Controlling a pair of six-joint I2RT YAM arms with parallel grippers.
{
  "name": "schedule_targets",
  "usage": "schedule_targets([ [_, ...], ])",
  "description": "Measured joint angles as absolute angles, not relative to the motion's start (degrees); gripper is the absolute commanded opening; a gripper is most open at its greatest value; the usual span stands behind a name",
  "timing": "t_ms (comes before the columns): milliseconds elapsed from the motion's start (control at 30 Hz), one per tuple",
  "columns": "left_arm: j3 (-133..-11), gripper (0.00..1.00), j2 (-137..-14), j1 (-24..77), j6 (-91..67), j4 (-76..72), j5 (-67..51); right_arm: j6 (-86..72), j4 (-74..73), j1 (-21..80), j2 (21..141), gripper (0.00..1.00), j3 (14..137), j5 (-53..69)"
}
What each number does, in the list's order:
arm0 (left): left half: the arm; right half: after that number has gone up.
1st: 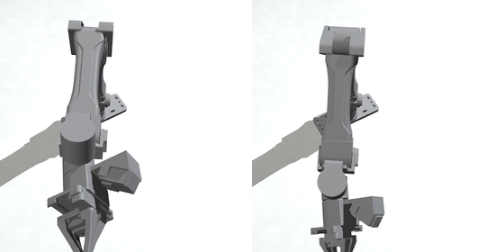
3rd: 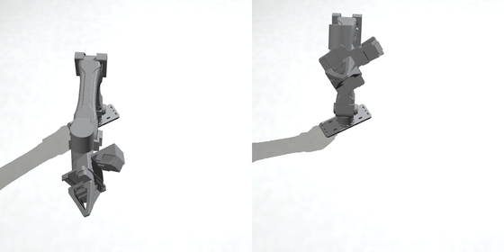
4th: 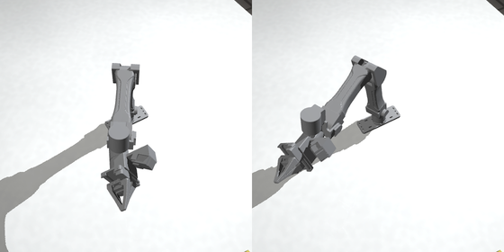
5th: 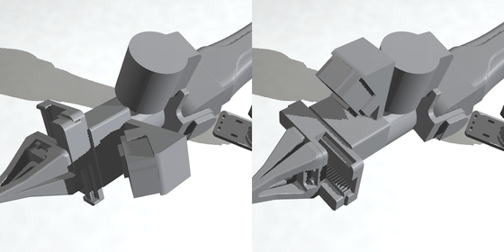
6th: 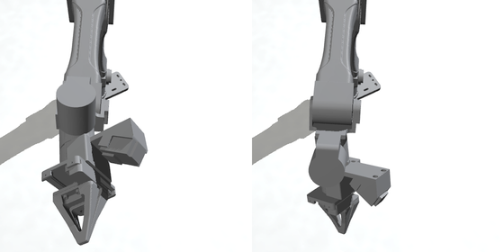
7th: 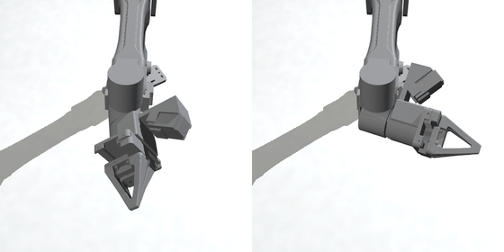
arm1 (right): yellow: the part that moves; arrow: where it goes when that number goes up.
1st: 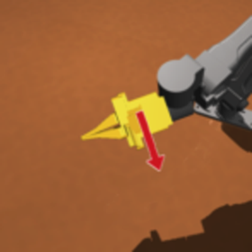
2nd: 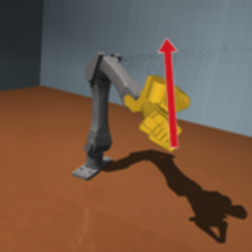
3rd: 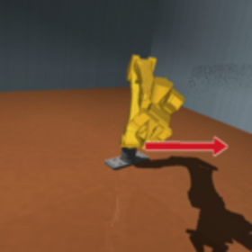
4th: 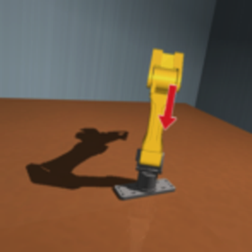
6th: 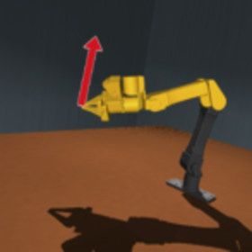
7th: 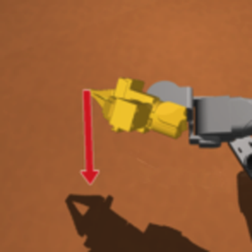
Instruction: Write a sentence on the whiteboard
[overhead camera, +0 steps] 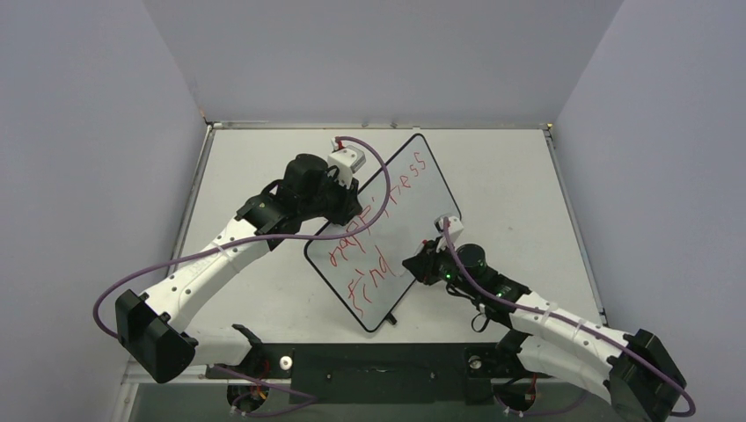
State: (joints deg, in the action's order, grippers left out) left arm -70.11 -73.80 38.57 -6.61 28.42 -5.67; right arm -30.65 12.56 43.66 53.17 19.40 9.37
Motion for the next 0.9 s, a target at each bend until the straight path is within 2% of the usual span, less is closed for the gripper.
schedule_targets([
  [367,-70.11,0.00,-73.80,38.57,-6.61,28.40,-5.72,-27.49,2.00,43.97,44.03,0.00,29.08,6.74],
  [900,-70.11,0.00,-73.80,38.57,-6.59,28.40,-5.85,-27.94,7.70,43.99,53.60,0.00,29.89,7.35],
])
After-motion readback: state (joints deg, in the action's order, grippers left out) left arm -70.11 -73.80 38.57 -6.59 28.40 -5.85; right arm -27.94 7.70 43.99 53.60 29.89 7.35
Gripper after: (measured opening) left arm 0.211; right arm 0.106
